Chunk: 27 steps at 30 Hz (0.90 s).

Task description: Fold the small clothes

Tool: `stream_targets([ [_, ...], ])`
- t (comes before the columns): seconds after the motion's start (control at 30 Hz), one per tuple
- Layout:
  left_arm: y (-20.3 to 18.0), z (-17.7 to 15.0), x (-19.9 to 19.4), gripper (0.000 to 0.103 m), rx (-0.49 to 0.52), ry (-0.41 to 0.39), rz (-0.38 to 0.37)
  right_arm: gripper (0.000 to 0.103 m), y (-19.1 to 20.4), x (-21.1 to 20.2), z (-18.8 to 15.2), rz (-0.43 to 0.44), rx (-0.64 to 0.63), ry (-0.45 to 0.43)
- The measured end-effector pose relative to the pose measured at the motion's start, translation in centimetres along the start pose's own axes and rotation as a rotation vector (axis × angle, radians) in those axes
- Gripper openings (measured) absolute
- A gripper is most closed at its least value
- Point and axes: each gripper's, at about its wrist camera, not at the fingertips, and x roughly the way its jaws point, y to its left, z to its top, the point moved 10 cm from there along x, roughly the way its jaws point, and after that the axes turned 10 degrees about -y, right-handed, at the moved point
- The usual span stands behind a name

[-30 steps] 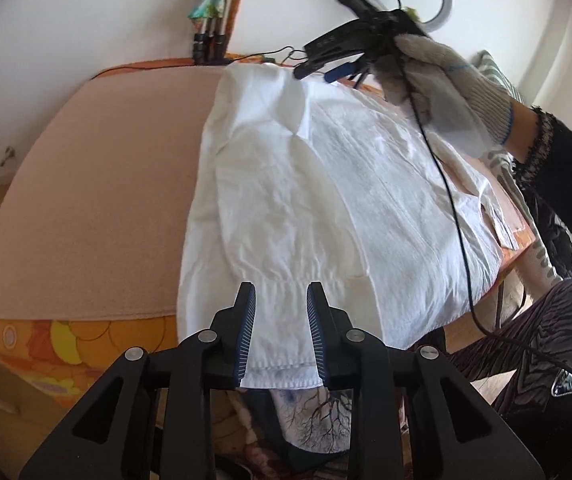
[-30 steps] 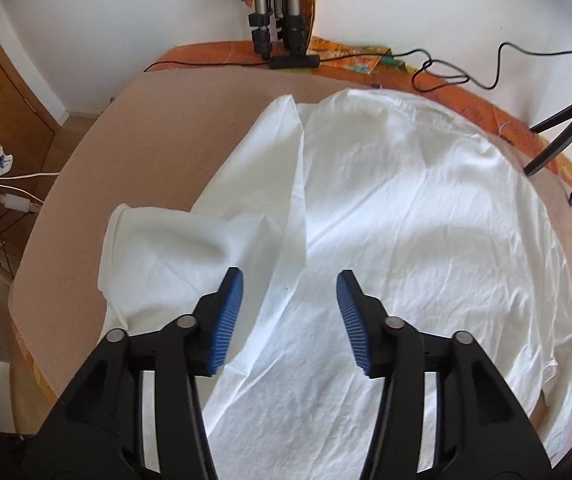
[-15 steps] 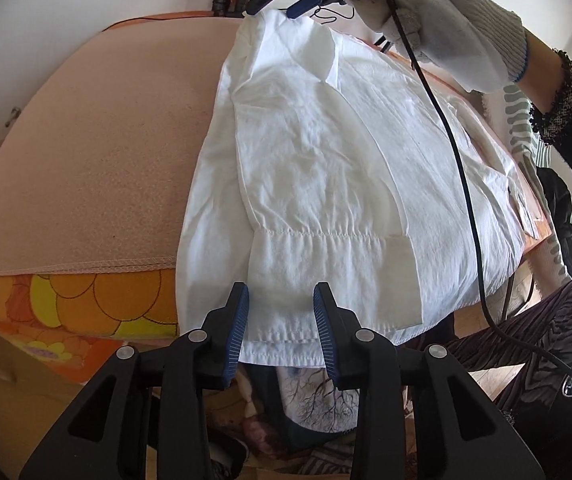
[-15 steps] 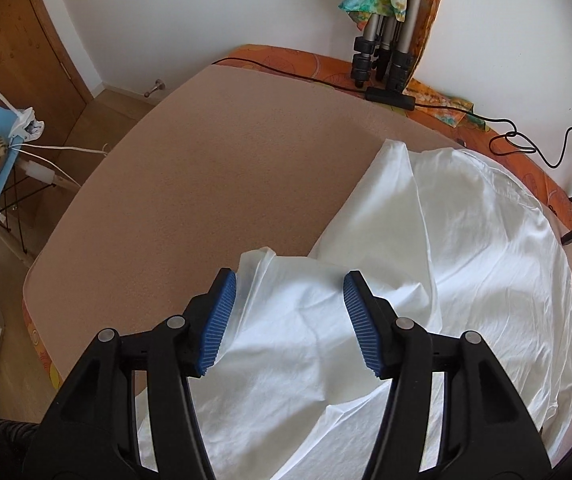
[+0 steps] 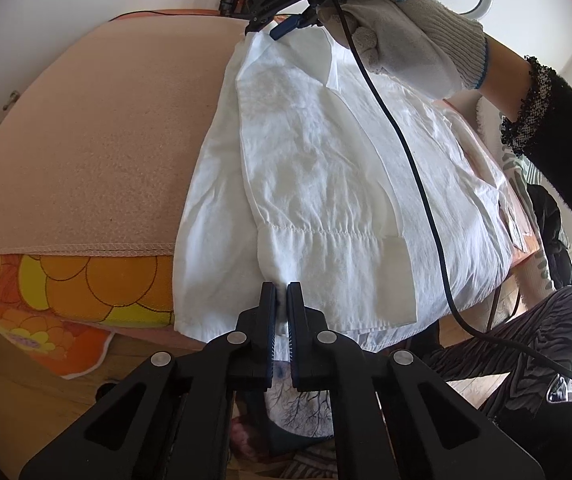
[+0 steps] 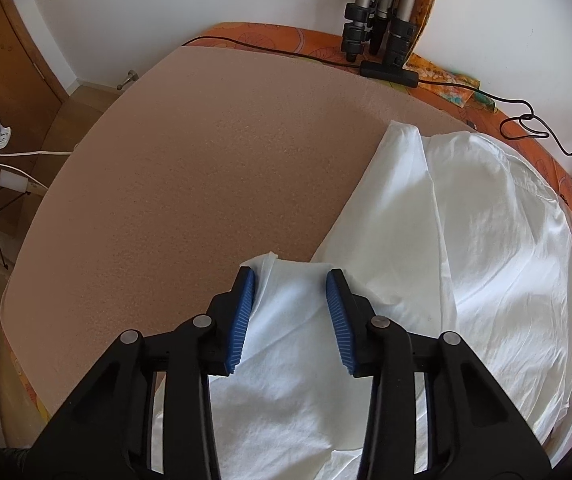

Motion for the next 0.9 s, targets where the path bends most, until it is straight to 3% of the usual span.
stream_targets([
  [0.13,0.0,0.6,-1.0,0.003,0.003,-0.037,-0.002,0.016,0.0,0.3,-0.3,0.002,0.002,0.007],
  [0.27,0.6,1.3,-2.4,0.002,-0.002,-0.072,0.007,0.012,0.3,-0.2,0.0,0.009,0.000,-0.003],
  [0.5,2.6,-0.3,-1.9,0.002,0.036,-0.022,0.101,0.012,1.9,-0.1,0.4,0.056,0.016,-0.008],
  [0.63,2.9,-0.1,-2.2,0.002,0.029,-0.036,0.105,0.012,1.7,1.7,-0.8,0.022,-0.010,0.006],
  [0.73,2.8,0.2,-2.4,0.005,0.009,-0.045,0.097,0.012,1.5,0.5,-0.7,0.070,0.010,-0.024],
  [0.8,3.3,0.5,-2.5,0.021,-0.022,-0.048,0.111,0.012,0.8,-1.4,-0.3,0.098,0.039,-0.049],
  [0.9,4.0,0.7,-2.8,0.025,-0.089,-0.063,0.110,0.019,0.4,-4.6,-0.5,0.103,-0.001,-0.090],
])
